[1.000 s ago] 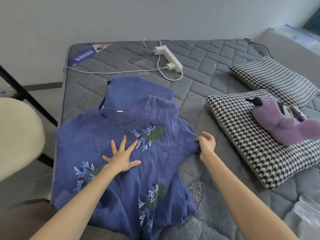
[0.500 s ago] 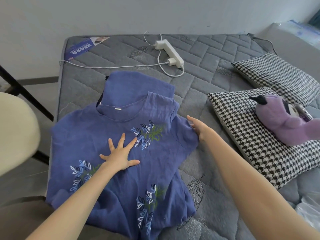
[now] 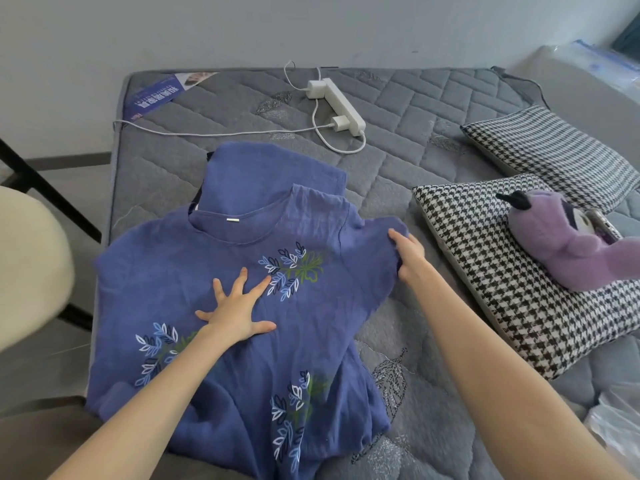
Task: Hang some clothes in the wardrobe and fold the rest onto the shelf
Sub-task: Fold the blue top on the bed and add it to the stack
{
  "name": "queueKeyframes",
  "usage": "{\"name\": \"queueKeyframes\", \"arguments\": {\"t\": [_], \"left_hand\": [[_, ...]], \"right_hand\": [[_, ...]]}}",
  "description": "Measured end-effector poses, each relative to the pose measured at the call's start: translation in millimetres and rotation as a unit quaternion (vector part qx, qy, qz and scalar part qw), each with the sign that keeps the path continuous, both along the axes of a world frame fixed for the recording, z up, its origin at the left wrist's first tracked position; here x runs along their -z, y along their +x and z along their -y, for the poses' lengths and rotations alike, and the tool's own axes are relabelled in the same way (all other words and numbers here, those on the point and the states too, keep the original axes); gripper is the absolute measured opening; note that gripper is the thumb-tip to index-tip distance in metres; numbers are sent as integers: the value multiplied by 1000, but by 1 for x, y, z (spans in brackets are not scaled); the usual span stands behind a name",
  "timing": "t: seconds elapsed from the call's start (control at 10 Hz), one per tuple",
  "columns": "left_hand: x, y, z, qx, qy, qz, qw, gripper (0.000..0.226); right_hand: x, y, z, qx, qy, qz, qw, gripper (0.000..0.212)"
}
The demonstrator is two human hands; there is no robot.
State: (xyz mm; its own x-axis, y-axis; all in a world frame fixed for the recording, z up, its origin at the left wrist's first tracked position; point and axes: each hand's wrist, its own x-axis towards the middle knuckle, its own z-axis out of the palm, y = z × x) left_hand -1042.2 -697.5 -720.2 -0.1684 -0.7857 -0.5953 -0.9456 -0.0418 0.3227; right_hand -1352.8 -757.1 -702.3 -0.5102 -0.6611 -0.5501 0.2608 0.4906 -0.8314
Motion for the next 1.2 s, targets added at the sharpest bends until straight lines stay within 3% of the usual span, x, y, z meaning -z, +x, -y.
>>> {"name": "queueKeyframes", "arguments": {"t": [0.1, 0.2, 0.4, 0.5, 0.7, 0.8, 0.9, 1.0, 1.1, 1.2], "left_hand": [[0, 0, 0, -1, -3, 0, 1000, 92], [1, 0, 0, 0, -4, 1, 1000, 92], [1, 0, -1, 1, -8, 1, 1000, 92], [1, 0, -2, 1, -10, 2, 1000, 92], [-1, -1, -1, 5, -4, 3, 1000, 92], [-1, 0, -2, 5, -7, 2, 1000, 92], [0, 1, -2, 4, -8, -1, 1000, 93], [-1, 2, -2, 5, -7, 1, 1000, 94], [-1, 3, -3, 9, -8, 3, 1000, 93], [-1, 6, -2, 17, -6, 8, 1000, 93]], "right_hand": [[15, -9, -4, 72, -13, -109, 991, 14], [24, -15, -10, 73, 51, -121, 989, 18], [16, -14, -11, -115, 150, -215, 958, 60], [17, -10, -10, -144, 167, -209, 953, 69], [6, -9, -15, -123, 127, -87, 980, 58], [-1, -10, -18, -104, 99, 54, 988, 49], [-11, 3, -19, -101, -31, 64, 992, 35], [-25, 41, -26, -199, -154, -127, 959, 52], [-27, 84, -37, -355, -155, -200, 900, 61], [-19, 104, -45, -481, -87, -284, 825, 66]]}}
